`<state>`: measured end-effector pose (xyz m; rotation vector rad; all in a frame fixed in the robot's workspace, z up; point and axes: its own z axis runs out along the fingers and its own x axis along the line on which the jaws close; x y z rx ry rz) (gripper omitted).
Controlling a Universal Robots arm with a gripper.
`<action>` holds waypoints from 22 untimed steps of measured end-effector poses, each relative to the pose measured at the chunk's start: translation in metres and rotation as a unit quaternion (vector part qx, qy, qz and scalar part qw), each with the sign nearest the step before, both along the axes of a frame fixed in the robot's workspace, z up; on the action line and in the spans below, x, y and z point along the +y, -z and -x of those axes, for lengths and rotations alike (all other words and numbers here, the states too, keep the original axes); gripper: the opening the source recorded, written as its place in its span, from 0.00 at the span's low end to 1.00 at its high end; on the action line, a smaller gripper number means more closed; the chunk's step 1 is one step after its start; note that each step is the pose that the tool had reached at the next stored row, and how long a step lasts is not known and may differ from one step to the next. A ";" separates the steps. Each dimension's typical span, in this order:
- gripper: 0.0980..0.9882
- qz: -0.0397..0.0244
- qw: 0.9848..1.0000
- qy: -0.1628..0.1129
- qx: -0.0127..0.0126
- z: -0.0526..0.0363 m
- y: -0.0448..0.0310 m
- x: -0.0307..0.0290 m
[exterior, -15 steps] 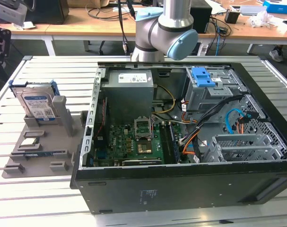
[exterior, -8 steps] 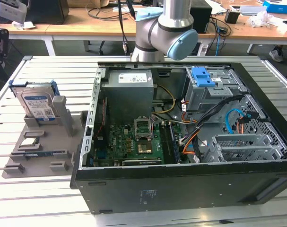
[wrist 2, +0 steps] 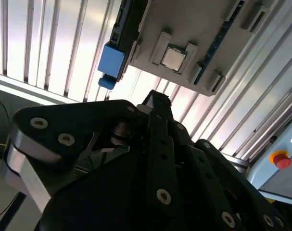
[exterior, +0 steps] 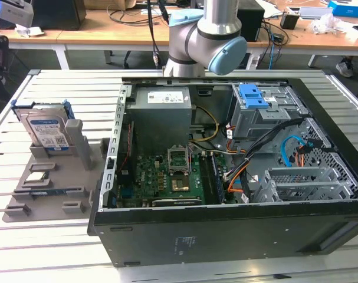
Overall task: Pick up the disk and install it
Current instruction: 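Pick up the disk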
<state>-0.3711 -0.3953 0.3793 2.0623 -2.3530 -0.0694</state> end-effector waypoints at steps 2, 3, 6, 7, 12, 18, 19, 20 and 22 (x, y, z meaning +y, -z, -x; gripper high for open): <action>0.01 0.000 1.000 -0.015 0.000 0.0000 0.0000 0.0000; 0.01 0.000 1.000 -0.024 0.000 0.0000 0.0000 0.0000; 0.01 0.000 0.999 -0.037 0.000 0.0000 0.0000 0.0000; 0.01 0.000 0.999 -0.040 0.000 0.0000 0.0000 0.0000; 0.01 0.000 0.998 -0.060 0.000 0.0000 0.0000 0.0000; 0.01 0.000 0.996 -0.089 0.000 0.0000 0.0000 0.0000; 0.01 0.000 0.996 -0.093 0.000 0.0000 0.0000 0.0000; 0.01 0.000 0.995 -0.100 0.000 0.0000 0.0000 0.0000; 0.01 0.000 0.994 -0.110 0.000 0.0000 0.0000 0.0000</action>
